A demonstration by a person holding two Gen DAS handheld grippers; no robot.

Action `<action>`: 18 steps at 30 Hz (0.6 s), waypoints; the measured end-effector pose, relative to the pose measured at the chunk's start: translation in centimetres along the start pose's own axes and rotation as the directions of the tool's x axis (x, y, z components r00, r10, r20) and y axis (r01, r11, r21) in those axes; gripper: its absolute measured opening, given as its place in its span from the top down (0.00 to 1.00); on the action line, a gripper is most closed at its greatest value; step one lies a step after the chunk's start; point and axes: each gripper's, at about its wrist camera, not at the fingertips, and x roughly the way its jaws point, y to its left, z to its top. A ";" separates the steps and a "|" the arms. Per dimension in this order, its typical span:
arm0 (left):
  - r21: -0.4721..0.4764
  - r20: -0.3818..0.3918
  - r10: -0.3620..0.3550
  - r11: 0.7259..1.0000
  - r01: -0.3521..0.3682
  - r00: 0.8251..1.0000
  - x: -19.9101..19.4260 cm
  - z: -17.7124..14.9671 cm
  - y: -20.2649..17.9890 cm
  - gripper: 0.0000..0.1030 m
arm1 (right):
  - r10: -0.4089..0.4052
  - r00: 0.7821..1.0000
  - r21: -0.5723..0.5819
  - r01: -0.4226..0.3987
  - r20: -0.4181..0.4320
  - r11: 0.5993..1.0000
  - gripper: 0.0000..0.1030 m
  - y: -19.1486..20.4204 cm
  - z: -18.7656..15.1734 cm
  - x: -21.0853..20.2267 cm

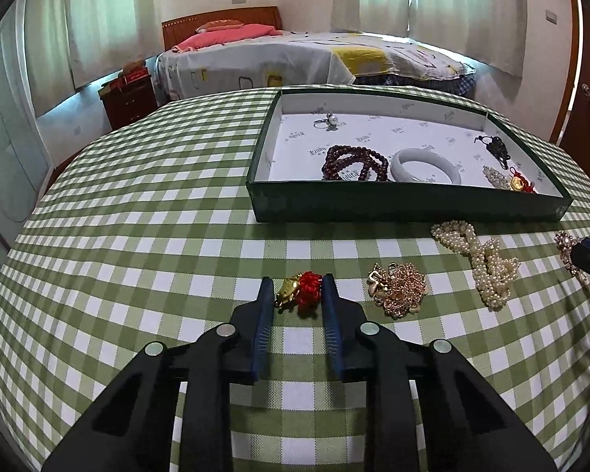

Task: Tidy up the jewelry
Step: 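Grasp the red charm with the left tool while the right tool approaches the gold pearl brooch, then lift the red charm with the left tool while the right tool grasps the pearl strand necklace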

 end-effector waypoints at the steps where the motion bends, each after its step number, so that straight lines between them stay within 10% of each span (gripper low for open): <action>1: 0.002 0.001 0.003 1.000 -0.003 1.000 0.0 0.0 0.0 0.79 | -0.002 1.000 0.001 0.002 0.001 1.000 0.62 -0.1 0.0 -0.1; 18: -0.022 0.009 -0.008 1.000 0.008 1.000 -0.1 0.1 0.9 0.83 | -0.023 1.000 0.008 0.023 0.007 1.000 0.62 -0.6 0.0 -0.3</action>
